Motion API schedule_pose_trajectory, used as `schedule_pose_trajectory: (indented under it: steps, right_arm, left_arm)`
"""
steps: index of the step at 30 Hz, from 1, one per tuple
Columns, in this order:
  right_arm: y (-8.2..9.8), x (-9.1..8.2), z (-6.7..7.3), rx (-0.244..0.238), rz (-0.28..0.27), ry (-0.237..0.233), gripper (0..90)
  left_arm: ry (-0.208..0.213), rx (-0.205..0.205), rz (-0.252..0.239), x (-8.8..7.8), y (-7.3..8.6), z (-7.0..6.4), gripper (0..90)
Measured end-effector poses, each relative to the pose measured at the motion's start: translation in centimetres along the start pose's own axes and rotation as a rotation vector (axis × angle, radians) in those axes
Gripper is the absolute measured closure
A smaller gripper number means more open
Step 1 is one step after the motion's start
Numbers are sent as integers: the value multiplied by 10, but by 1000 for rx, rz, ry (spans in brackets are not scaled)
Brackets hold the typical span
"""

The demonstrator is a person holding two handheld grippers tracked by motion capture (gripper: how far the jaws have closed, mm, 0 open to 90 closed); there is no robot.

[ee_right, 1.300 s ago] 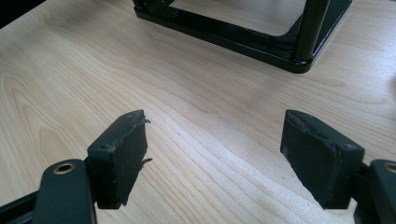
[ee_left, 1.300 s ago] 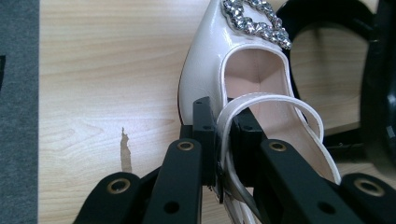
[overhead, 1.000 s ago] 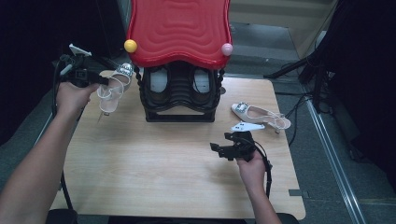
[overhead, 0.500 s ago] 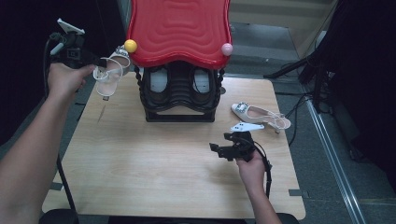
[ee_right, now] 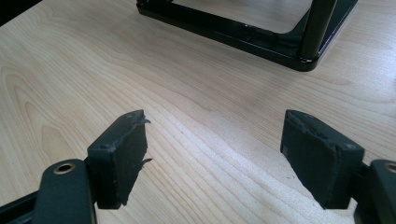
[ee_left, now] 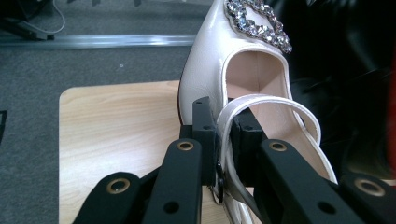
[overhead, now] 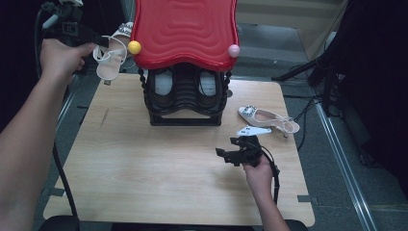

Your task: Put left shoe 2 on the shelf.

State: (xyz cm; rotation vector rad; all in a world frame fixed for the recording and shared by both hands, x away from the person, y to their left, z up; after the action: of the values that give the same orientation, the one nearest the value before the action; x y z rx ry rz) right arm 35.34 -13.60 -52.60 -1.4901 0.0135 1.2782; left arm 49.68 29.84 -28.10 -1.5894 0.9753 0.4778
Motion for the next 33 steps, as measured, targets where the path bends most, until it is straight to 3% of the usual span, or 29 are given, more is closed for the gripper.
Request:
schedule_pose_trajectory:
  steps: [11, 14, 19, 25, 33]
  right_arm:
    - [0, 1, 0, -2, 3, 0, 237]
    - [0, 1, -1, -3, 0, 0, 237]
    - [0, 1, -1, 0, 2, 2, 238]
    - [0, 2, -1, -1, 2, 1, 238]
    - [0, 1, 0, 0, 2, 1, 238]
  left_arm:
    - [3, 17, -59, -44, -32, -21, 834]
    - [-39, 44, -58, -55, -40, -30, 833]
    - [-49, 38, -70, -70, -48, -33, 834]
    - [-8, 50, -108, -85, -58, -47, 834]
    - [28, 86, -134, -87, -74, -87, 832]
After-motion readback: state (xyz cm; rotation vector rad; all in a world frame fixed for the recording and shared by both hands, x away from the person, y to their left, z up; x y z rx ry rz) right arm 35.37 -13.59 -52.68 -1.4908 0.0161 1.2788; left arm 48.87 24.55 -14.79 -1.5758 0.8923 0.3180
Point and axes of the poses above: each handheld gripper's, and its own axes: x roughly forward along the jaws, y roughly out of its underside, z roughly to its left, the point moved 6 cm from there along x, roughly forward along the jaws, and after that the axes turned 5 degrees about z, right-handed, at the moved point
